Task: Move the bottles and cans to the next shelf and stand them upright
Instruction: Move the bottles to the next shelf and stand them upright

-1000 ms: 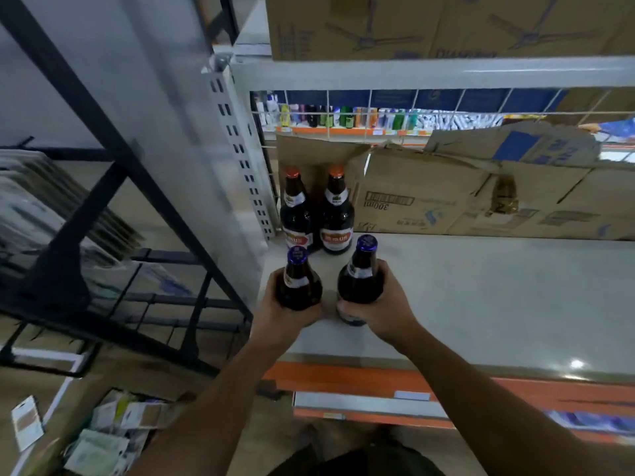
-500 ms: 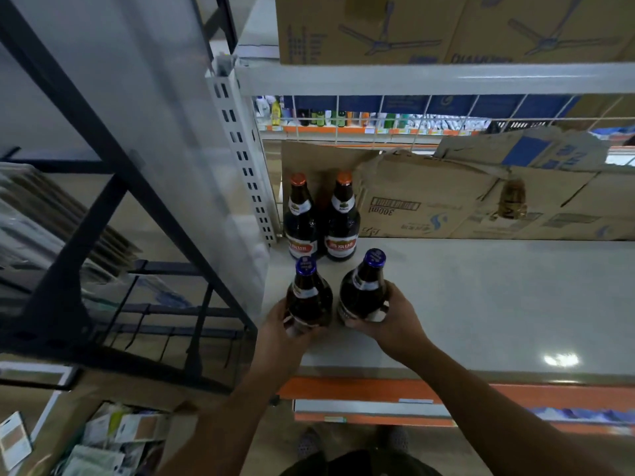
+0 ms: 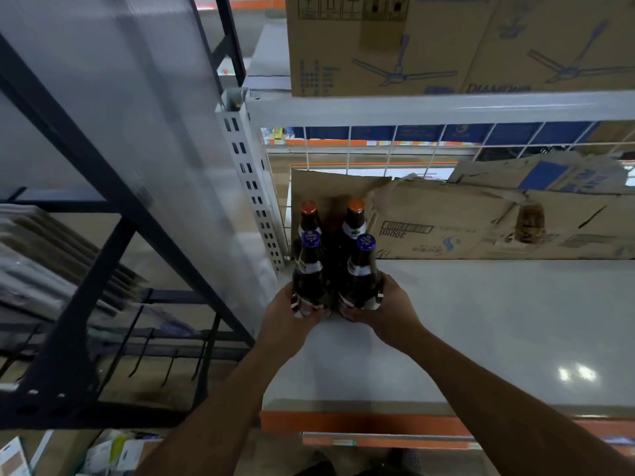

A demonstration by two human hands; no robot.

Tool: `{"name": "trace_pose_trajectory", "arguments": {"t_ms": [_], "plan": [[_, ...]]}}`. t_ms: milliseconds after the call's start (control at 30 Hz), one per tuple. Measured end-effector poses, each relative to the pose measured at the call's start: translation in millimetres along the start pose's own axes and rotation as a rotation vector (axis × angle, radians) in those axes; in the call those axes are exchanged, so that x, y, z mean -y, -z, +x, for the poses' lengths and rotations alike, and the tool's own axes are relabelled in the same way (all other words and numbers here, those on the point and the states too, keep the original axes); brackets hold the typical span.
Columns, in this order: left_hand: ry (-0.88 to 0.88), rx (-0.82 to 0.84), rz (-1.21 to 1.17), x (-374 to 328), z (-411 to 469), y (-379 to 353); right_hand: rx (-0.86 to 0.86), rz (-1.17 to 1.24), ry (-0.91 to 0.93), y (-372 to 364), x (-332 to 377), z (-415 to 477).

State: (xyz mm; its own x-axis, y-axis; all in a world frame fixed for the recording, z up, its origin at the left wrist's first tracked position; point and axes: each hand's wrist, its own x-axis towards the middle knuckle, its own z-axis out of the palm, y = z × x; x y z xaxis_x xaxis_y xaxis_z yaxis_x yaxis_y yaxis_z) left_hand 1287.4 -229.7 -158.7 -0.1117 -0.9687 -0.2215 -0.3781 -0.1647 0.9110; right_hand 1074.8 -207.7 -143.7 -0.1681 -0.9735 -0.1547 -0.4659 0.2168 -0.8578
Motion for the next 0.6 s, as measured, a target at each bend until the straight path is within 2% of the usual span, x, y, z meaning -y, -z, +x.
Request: {"name": "trace_pose_trajectory", "arguments": {"t_ms": [233, 600], "plan": [[0.02, 0.025, 0.01, 11, 6, -7, 0.046, -0.063, 0.004, 0, -9, 11], [0.037, 0.032, -0.048, 18, 9, -9, 0.068, -0.013, -0.057, -3, -11, 7]]}}
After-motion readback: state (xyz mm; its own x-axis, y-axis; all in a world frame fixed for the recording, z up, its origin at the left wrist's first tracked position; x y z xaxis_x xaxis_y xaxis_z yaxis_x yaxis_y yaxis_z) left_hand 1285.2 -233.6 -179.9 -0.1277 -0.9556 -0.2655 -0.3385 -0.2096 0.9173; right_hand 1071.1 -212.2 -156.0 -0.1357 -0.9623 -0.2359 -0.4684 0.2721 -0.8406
